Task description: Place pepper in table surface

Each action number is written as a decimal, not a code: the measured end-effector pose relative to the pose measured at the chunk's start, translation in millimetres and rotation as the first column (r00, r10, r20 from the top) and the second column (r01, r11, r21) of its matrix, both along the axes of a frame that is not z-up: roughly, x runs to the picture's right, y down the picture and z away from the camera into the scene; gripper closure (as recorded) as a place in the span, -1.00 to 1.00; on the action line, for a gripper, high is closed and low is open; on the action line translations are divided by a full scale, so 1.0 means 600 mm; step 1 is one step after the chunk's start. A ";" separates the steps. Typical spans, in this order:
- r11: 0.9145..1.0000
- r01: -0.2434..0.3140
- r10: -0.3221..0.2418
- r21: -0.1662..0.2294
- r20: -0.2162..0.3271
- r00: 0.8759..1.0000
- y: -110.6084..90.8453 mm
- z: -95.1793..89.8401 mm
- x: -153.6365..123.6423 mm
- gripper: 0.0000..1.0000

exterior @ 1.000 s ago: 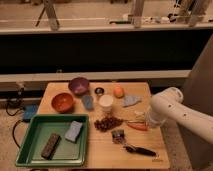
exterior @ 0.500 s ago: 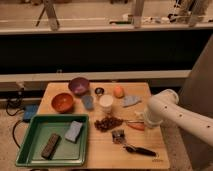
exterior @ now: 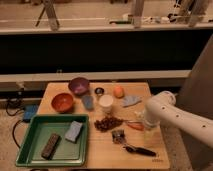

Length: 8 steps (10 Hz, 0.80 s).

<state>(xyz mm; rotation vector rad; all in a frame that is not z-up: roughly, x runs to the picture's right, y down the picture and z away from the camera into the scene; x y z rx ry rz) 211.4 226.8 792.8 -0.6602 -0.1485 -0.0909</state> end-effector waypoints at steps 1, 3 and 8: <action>1.000 0.000 0.000 -0.003 0.003 1.000 0.004 0.005 -0.001 -0.60; 1.000 0.000 0.000 -0.010 0.011 1.000 0.012 0.017 -0.004 -0.60; 1.000 -0.010 0.011 -0.025 0.017 1.000 0.023 0.031 -0.005 -0.60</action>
